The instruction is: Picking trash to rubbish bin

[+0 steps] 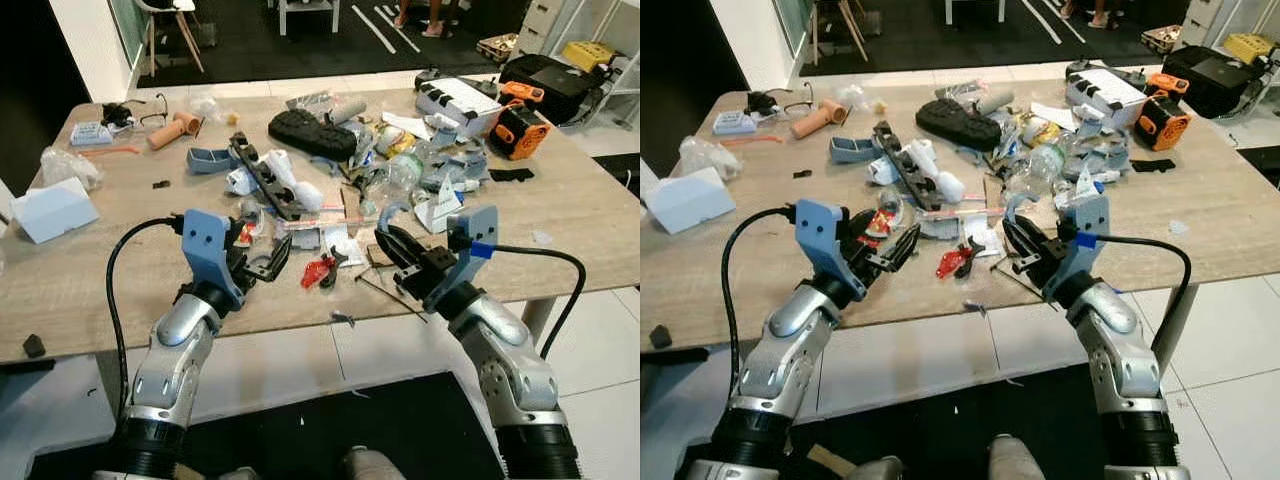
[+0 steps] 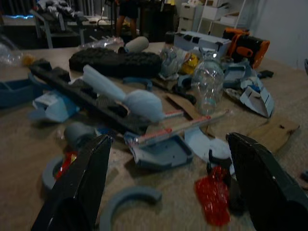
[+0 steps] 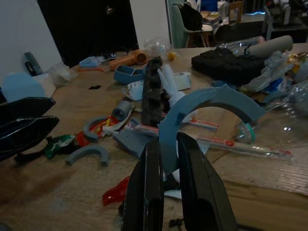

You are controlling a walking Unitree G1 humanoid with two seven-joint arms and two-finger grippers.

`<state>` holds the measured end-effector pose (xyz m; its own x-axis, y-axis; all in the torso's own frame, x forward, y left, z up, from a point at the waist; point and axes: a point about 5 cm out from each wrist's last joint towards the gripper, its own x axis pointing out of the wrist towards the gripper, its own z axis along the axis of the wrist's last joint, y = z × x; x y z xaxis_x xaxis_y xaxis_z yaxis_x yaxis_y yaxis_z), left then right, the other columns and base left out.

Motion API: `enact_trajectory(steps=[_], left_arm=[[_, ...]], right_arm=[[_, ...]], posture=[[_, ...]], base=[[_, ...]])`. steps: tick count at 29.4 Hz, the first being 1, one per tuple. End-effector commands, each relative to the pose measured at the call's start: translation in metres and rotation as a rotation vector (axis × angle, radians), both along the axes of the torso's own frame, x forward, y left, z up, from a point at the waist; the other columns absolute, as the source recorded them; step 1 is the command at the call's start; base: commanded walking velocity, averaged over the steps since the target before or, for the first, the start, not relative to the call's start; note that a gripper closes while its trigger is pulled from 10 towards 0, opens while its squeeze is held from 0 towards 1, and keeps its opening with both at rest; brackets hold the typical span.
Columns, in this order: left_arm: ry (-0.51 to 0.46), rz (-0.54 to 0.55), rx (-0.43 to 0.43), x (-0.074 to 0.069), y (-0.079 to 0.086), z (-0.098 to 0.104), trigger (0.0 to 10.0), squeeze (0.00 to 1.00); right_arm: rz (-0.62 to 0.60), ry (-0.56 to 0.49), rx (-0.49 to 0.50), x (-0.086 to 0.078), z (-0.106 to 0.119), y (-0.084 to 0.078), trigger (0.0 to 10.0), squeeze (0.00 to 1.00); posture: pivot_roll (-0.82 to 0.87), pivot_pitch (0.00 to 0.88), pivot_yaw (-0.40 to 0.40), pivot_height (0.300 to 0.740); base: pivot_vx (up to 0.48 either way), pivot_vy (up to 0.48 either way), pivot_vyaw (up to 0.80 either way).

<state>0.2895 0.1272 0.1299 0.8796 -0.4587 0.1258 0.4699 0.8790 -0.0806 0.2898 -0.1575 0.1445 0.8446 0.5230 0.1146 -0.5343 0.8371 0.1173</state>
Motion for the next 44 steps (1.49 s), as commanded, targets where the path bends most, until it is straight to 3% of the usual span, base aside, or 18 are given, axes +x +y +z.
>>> enact_trajectory(steps=[1,30,44], left_arm=[[0.023,0.0,0.011,0.0017,-0.0012,-0.0032,10.0,0.0],[0.021,-0.02,0.025,0.0044,-0.0026,-0.003,10.0,0.0],[0.019,-0.035,0.031,0.0043,-0.0025,-0.0035,10.0,0.0]], right_arm=[[-0.003,0.021,-0.006,0.0012,-0.0028,-0.0014,10.0,0.0],[0.003,0.041,-0.013,0.0028,-0.0012,0.0003,10.0,0.0],[0.017,0.066,-0.019,0.0036,-0.0031,0.0017,10.0,0.0]], posture=[[-0.11,0.0,-0.013,0.74],[-0.1,0.0,-0.014,0.74],[-0.1,0.0,-0.015,0.74]], base=[[-0.364,0.0,0.0],[-0.383,0.0,0.0],[0.0,0.0,-0.8]])
